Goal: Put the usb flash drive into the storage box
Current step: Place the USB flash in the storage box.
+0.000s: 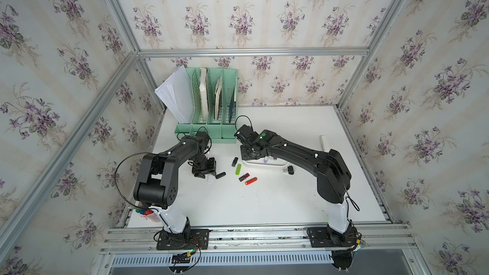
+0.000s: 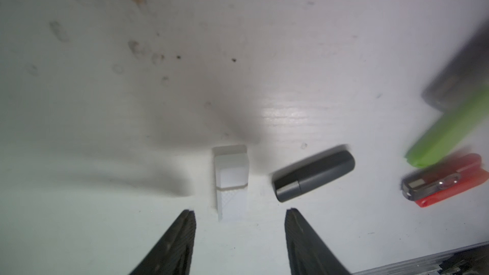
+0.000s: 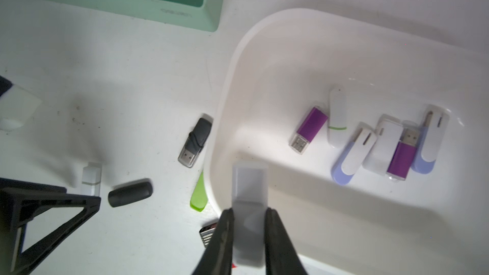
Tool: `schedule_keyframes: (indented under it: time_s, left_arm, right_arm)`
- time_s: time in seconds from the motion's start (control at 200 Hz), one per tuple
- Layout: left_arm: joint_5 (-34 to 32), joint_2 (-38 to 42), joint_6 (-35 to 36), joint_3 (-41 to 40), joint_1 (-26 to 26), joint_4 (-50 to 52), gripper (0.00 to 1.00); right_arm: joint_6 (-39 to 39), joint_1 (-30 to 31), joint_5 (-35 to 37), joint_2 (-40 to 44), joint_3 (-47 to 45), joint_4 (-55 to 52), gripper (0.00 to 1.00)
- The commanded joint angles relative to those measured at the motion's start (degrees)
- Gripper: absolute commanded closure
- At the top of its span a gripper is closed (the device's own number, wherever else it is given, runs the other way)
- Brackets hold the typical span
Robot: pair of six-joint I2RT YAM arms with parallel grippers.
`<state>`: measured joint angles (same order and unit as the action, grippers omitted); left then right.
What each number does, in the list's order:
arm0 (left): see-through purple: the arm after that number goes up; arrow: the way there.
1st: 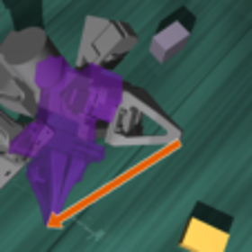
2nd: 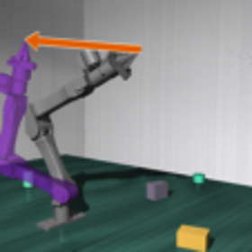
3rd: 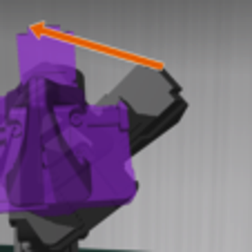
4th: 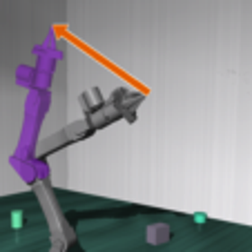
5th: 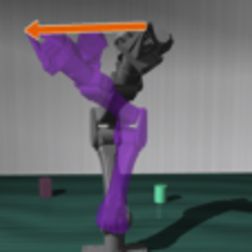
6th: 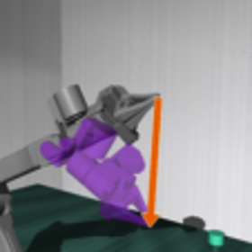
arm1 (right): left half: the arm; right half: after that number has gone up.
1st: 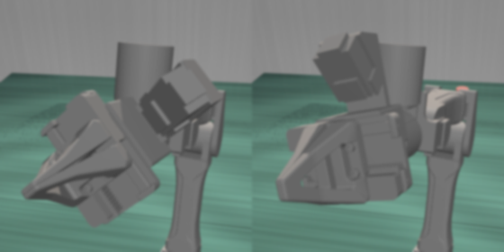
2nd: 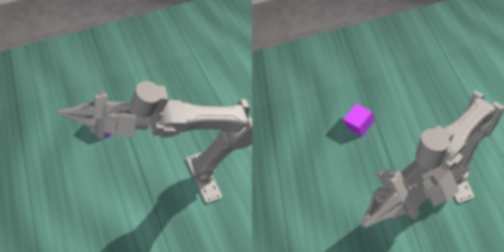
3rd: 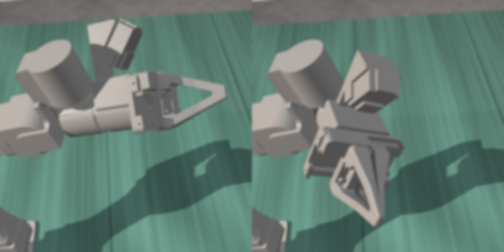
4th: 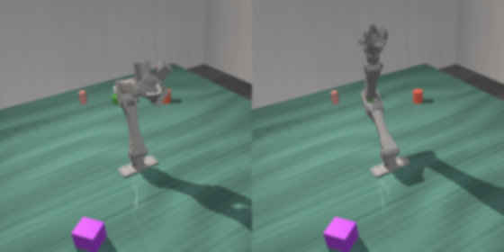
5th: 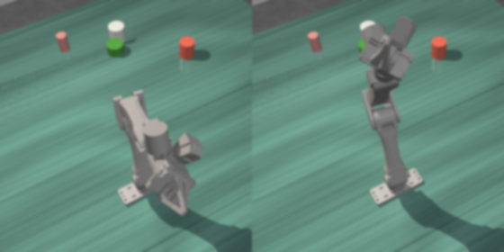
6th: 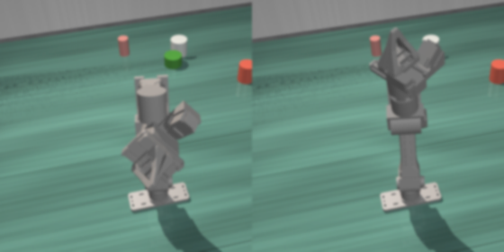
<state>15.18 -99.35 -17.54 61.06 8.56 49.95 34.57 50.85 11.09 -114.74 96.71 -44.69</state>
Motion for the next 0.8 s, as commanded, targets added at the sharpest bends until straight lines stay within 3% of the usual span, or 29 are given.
schedule_keyframes:
  time_s: [0.0, 0.794]
  left_arm:
    - [-0.8, -0.7, -0.6, 0.5, 0.4, -0.2, 0.41]
    - [-2.0, -2.4, -0.2, 1.9, 1.0, 0.5, 0.41]
  right_arm:
    - [-2.2, -2.2, 0.5, -0.9, -0.6, 1.8, 0.85]
    - [-5.4, -6.0, -1.9, -12.3, 1.5, 7.8, 0.87]
